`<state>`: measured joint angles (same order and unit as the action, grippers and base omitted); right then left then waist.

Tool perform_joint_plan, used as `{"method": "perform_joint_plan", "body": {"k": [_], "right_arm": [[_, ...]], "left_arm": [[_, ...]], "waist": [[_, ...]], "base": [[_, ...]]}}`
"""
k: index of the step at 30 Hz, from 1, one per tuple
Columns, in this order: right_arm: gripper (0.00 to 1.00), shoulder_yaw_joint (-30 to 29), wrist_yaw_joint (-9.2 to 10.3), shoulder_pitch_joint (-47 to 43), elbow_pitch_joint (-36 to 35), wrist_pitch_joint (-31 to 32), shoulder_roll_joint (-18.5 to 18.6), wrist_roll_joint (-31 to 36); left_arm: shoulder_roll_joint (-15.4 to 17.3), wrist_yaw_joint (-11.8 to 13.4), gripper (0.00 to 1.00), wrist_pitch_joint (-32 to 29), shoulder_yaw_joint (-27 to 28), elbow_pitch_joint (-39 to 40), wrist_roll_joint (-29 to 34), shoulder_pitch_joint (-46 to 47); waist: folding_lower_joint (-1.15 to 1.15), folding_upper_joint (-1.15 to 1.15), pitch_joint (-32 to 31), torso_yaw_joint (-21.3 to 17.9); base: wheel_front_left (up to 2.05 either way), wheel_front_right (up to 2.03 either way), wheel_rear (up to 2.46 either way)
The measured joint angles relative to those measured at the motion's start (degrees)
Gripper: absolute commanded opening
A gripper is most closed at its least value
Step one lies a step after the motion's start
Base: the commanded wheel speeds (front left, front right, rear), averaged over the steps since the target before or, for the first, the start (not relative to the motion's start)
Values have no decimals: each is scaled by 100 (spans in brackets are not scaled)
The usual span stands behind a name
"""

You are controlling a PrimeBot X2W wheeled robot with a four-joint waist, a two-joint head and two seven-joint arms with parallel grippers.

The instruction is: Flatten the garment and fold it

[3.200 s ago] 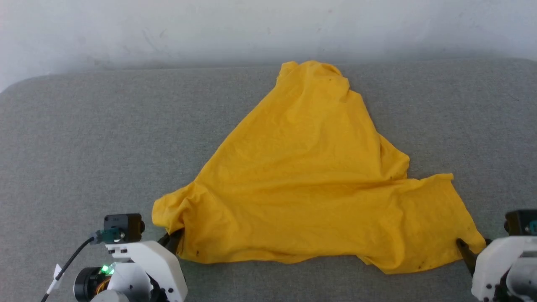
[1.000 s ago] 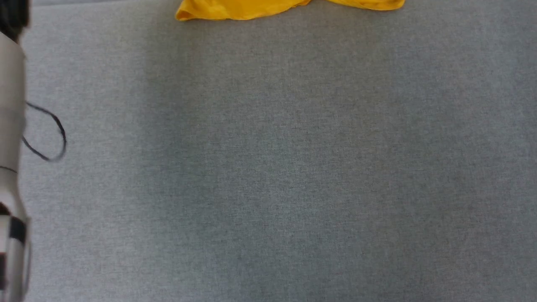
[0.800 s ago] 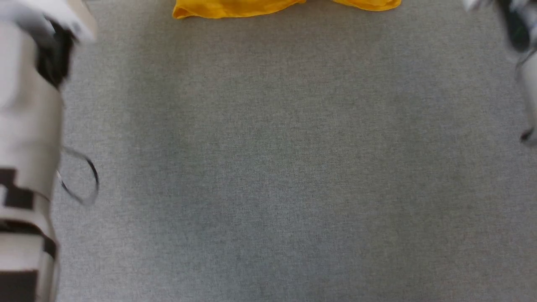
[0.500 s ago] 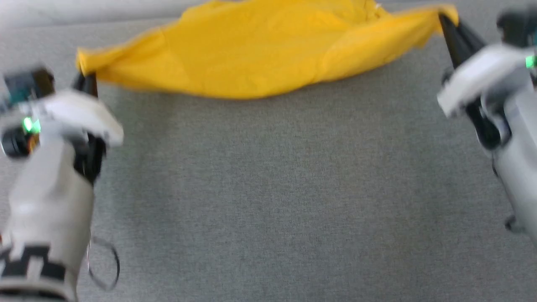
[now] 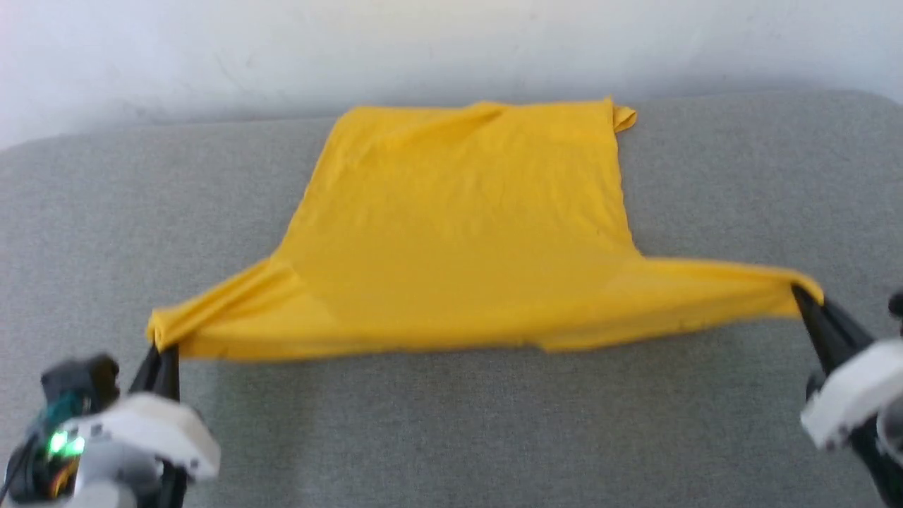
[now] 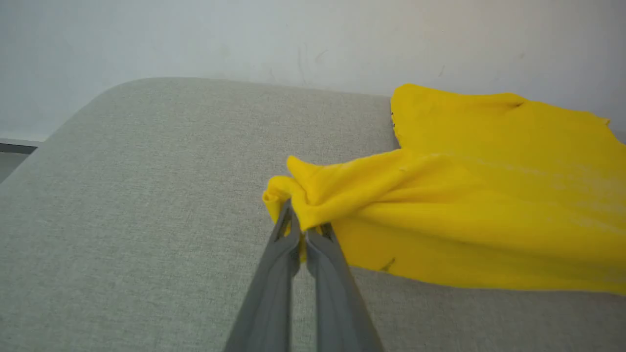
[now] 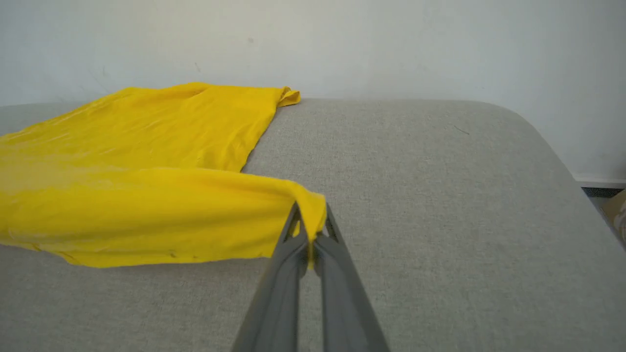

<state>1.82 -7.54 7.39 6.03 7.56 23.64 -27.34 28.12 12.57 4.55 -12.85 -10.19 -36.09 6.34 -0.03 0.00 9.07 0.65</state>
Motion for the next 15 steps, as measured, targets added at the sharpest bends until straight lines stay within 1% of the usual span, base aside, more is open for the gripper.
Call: {"method": "perform_joint_plan", "body": {"k": [3, 5, 7, 9, 11, 13, 15], "right_arm": [[0, -564, -1, -898, -917, 616, -470, 318], [0, -831, 0, -1396, -1397, 969, -771, 490], [0, -1049, -1, -1816, -1739, 1262, -1043, 609], [0, -1295, 0, -2157, -1935, 1490, -1241, 757], [0, -1501, -1, -2415, -1976, 1663, -1428, 888], [0, -1694, -1, -2596, -1889, 1748, -1672, 878], [0, -1764, -2, -2771, -1705, 1820, -1755, 943]], "left_arm": [[188, 563, 0, -482, 122, 1149, -44, -989], [286, 834, 0, -765, 148, 1745, -73, -1534], [350, 1047, 0, -1003, 154, 2202, -77, -1973], [412, 1241, 0, -1203, 159, 2507, -83, -2343], [441, 1388, 0, -1379, 159, 2676, -136, -2654], [448, 1481, 0, -1472, 137, 2751, -179, -2902], [387, 1495, 0, -1522, 82, 2749, -286, -3077]], "waist": [[0, 0, -132, 10], [1, 0, -200, 19], [1, 0, -253, 35], [1, 0, -291, 60], [2, 0, -327, 84], [2, 0, -358, 115], [2, 0, -375, 157]], "base": [[0, 0, 0], [0, 0, 0], [0, 0, 0], [0, 0, 0], [0, 0, 0], [0, 0, 0], [0, 0, 0]]}}
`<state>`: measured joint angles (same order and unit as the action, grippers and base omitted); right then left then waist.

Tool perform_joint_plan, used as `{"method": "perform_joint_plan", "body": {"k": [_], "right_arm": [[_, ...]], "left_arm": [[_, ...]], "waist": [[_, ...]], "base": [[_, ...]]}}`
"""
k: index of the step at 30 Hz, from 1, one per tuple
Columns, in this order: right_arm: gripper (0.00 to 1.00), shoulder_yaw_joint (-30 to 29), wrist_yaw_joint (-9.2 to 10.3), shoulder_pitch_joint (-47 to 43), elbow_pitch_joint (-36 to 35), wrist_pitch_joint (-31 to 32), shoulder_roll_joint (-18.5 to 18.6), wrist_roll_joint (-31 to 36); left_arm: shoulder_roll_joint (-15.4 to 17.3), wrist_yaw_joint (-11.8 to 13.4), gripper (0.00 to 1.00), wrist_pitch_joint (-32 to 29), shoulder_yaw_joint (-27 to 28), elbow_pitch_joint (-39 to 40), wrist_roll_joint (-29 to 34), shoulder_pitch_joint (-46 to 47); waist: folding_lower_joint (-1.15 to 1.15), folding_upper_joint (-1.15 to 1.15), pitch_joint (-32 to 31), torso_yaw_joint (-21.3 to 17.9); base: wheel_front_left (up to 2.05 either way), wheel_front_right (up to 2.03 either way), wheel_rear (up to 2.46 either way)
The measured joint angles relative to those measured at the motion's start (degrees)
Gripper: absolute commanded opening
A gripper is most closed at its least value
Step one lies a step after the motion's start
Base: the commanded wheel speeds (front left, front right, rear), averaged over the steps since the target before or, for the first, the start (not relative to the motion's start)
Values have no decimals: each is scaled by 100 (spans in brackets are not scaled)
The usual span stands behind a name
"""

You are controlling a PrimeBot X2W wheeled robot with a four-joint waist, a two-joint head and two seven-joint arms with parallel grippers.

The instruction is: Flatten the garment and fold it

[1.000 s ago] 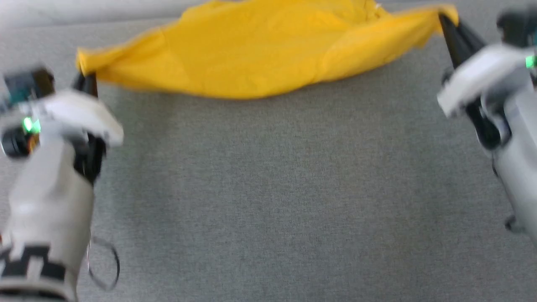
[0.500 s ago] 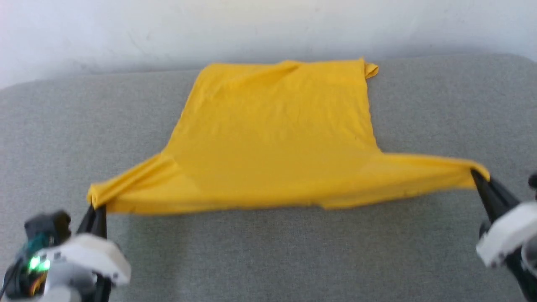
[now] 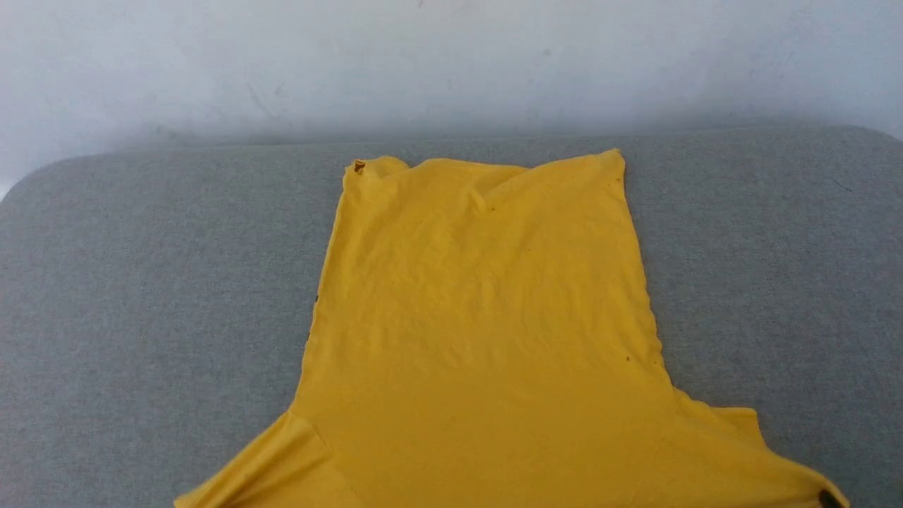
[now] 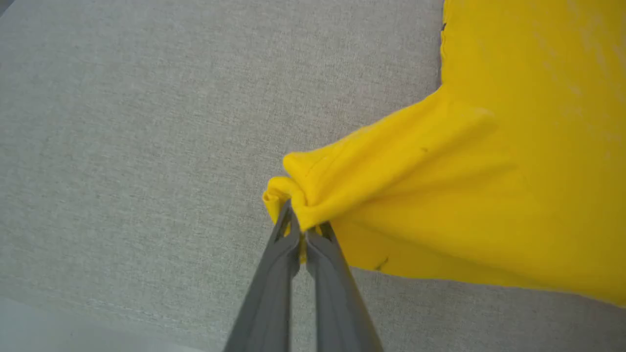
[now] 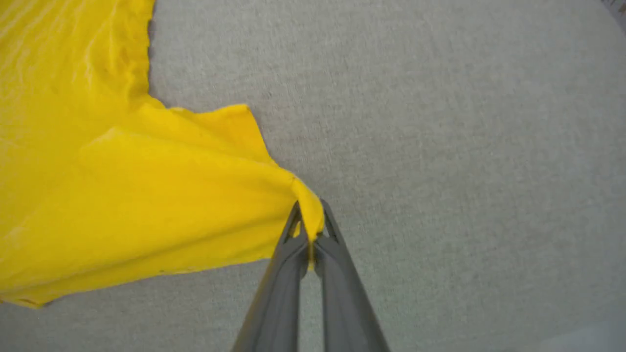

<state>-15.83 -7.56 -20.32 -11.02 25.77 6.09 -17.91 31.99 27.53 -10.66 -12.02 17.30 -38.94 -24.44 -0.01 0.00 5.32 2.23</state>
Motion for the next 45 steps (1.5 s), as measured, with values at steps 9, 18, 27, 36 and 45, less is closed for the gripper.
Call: {"method": "perform_joint_plan", "body": {"k": [9, 18, 27, 36, 45], "right_arm": [[100, -63, 3, -66, -104, -89, -178, -310], [100, -104, 3, 1664, 402, -715, 250, -578], [100, 153, 3, 4558, 3005, -806, 1059, -630], [100, 512, 3, 6460, 4734, 463, 1675, -561], [100, 633, 4, 7273, 5742, 1099, 1811, -119]], "left_arm": [[-341, -185, 0, 274, -211, -223, -100, -97], [-424, -346, 0, 550, -316, -143, 9, 384], [-780, -534, 0, 988, -587, 135, 238, 1077], [-1179, -837, 0, 1434, -938, 209, 371, 1625], [-1295, -1134, 0, 1573, -1080, 37, 341, 1929]], "waist": [[1, 0, 27, 195], [2, 0, 270, 446], [2, 0, 798, 909], [3, 0, 1405, 1625], [2, 0, 2001, 2181]], "base": [[0, 0, 0], [0, 0, 0], [0, 0, 0], [0, 0, 0], [0, 0, 0]]}}
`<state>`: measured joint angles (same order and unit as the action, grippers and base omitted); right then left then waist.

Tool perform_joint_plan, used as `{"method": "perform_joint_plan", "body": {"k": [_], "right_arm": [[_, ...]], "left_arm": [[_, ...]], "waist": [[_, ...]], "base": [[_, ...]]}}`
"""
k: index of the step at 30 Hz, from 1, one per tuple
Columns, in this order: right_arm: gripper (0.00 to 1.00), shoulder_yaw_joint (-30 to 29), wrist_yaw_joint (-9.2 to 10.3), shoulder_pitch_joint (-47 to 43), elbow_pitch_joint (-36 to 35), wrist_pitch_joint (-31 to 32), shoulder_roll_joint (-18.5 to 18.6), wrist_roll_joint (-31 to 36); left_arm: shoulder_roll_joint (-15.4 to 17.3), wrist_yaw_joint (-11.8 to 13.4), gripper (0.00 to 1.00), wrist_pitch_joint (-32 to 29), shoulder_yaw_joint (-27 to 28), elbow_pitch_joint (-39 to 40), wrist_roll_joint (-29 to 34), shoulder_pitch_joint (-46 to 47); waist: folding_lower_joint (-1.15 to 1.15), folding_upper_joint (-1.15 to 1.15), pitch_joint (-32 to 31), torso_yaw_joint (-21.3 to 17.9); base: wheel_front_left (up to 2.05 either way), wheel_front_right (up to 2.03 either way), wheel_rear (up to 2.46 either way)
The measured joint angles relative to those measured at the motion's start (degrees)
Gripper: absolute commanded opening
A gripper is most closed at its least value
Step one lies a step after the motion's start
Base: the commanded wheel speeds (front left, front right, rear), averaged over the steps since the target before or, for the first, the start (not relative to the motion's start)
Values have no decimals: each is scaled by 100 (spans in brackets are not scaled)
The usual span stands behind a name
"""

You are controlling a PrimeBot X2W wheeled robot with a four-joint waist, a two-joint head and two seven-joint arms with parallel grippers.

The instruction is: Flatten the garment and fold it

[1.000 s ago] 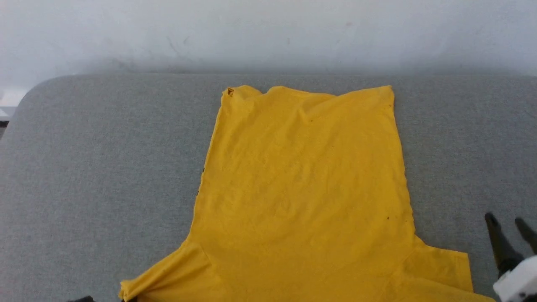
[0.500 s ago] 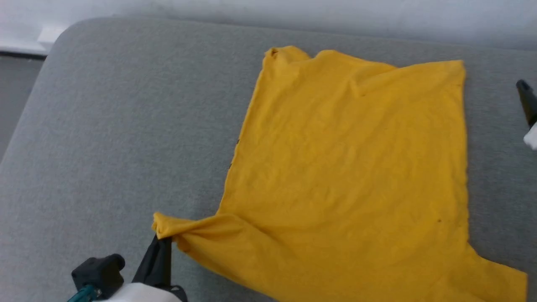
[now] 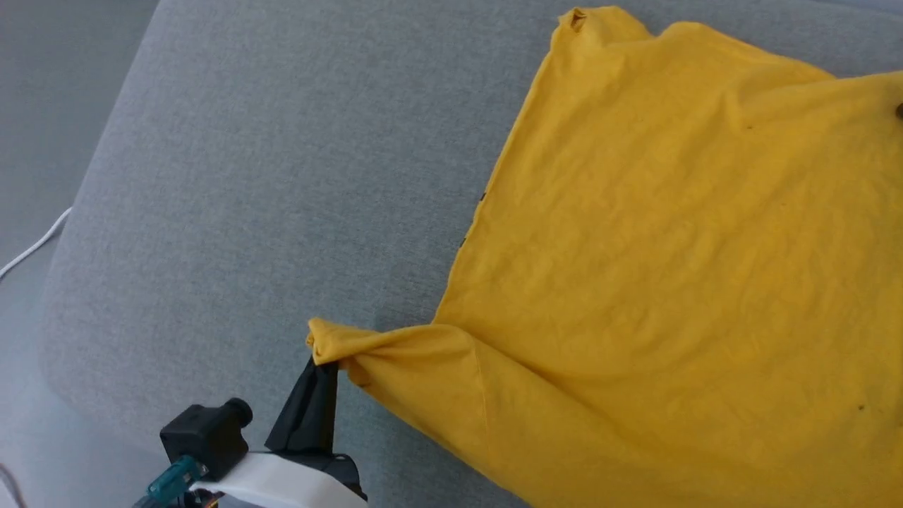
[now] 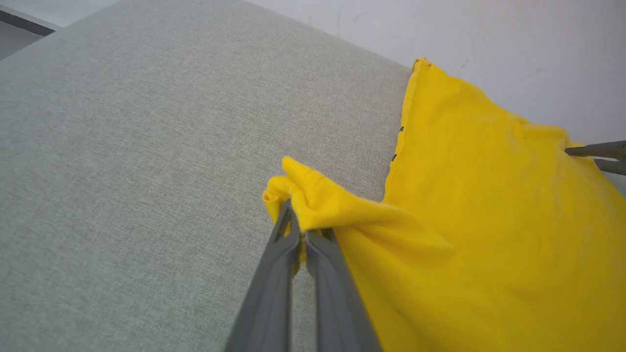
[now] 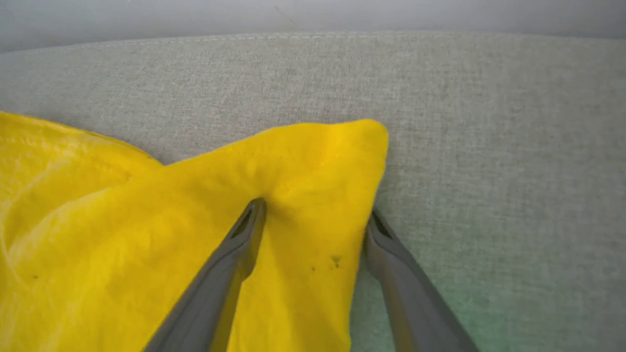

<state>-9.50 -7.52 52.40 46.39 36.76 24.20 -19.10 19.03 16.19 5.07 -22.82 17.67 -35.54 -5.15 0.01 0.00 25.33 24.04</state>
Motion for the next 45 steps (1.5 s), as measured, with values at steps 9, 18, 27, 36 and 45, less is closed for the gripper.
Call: {"method": "perform_joint_plan", "body": {"k": [9, 18, 27, 36, 45], "right_arm": [[0, -245, -1, 599, 421, 1083, 214, 263], [0, 325, -1, 108, -393, 477, 193, 29], [0, 876, -3, -1581, -2740, 348, 1240, -1287], [0, -488, -3, -4867, -4547, 635, 1068, -1510], [0, -1553, -2, -7688, -5705, 1168, -1126, -1457]], "left_arm": [[-33, -1, 0, 5, -3, -145, -31, 5], [143, 68, 0, -9, 180, -221, -37, -24], [419, 337, 0, -63, 506, -170, -132, -556], [637, 533, 0, -261, 688, -143, -243, -942], [686, 616, 0, -414, 684, -157, -293, -1065]], "waist": [[-2, 0, 199, 206], [0, 0, -153, -40], [-1, 0, -768, -551], [-3, 0, -1268, -1360], [-2, 0, -1577, -1976]], "base": [[0, 0, 0], [0, 0, 0], [0, 0, 0], [0, 0, 0], [0, 0, 0]]}}
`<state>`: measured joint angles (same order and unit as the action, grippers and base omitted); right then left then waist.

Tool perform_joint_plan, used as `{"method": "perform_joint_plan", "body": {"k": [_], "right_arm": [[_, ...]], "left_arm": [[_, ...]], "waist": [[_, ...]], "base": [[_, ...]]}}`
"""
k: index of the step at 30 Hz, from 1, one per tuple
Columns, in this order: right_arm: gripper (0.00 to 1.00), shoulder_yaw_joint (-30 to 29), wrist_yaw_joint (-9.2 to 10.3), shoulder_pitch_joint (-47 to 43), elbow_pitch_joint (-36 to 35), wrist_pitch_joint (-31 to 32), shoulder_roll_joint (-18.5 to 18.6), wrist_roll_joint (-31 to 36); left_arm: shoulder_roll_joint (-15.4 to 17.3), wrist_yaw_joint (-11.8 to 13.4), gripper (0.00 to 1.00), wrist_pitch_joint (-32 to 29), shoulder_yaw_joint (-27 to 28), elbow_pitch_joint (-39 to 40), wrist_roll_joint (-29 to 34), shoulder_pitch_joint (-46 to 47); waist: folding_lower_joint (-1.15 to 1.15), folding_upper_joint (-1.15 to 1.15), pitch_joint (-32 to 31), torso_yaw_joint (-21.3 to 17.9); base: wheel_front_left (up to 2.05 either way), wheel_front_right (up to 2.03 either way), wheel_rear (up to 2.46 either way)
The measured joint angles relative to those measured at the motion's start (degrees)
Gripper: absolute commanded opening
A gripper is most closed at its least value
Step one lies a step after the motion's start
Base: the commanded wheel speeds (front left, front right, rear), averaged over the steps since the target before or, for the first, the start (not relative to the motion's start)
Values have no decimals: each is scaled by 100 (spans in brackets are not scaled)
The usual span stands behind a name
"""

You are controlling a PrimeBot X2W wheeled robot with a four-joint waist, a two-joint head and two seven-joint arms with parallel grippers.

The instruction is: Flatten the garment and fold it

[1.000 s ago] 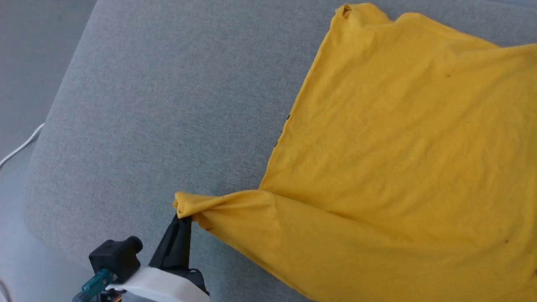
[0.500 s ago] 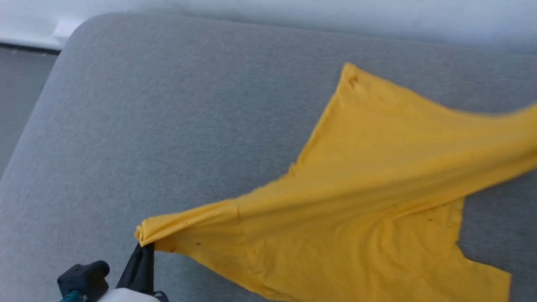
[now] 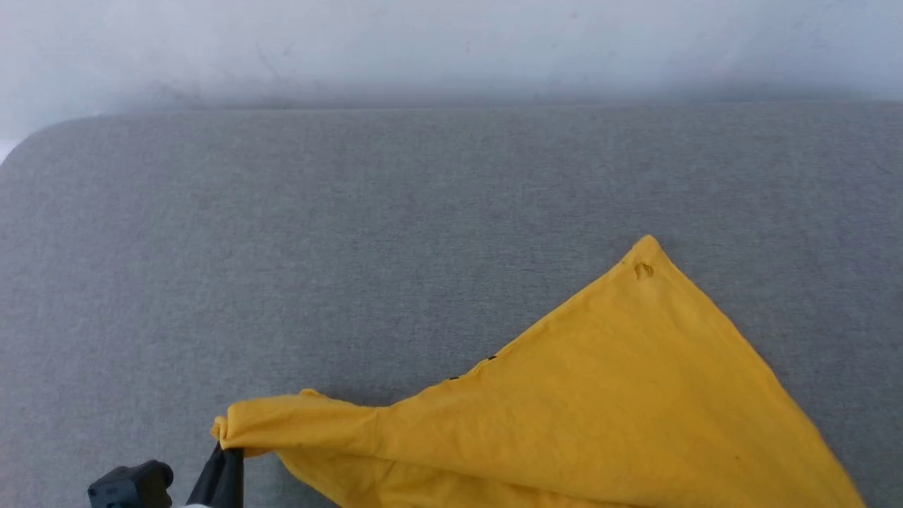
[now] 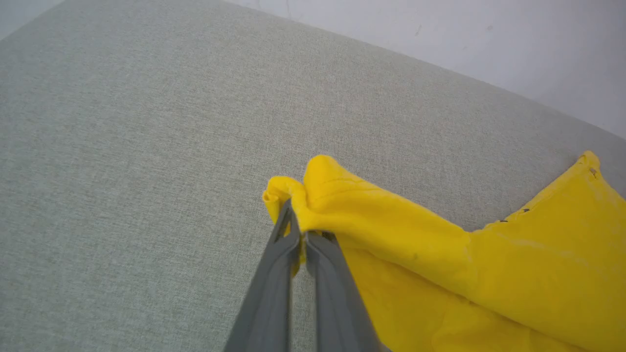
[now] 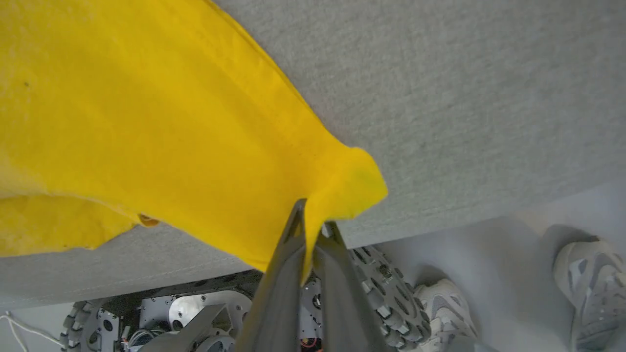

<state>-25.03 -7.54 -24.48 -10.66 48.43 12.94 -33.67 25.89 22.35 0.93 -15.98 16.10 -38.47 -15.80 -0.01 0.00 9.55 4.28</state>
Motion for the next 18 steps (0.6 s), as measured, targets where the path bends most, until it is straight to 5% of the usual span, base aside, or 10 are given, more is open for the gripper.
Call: {"method": "perform_joint_plan", "body": {"k": [1, 2, 3, 7, 10, 14, 18], "right_arm": [[9, -35, 1, -106, -85, 67, -191, -1], [47, -41, 1, -177, -175, 141, -350, -4], [100, -44, 1, -199, -275, 146, -489, -10], [100, -43, 1, -17, -689, -241, -621, -31], [100, -62, 1, 733, -762, -1384, -389, 433], [100, 396, 1, 1801, -271, -2267, -78, 648], [100, 1310, 1, 2765, 521, -2405, 288, 626]], "left_arm": [[40, 18, 0, -34, -10, -18, 19, -16], [56, 21, 0, -43, -9, -14, 15, -27], [63, 21, 0, -43, -10, -16, 18, -28], [83, 47, 0, -64, -18, -14, 23, -26], [83, 85, 0, -76, -20, 13, 23, -24], [78, 91, 0, -75, -44, 70, 38, 26], [-7, 30, 0, -32, -104, 107, 58, 318]], "waist": [[0, 0, -22, -39], [0, 0, -39, -73], [0, 0, -52, -103], [1, 0, -52, -161], [1, 0, 12, -158], [2, 0, 140, -150], [2, 0, 317, -79]], "base": [[0, 0, 0], [0, 0, 0], [0, 0, 0], [0, 0, 0], [0, 0, 0], [0, 0, 0], [0, 0, 0]]}}
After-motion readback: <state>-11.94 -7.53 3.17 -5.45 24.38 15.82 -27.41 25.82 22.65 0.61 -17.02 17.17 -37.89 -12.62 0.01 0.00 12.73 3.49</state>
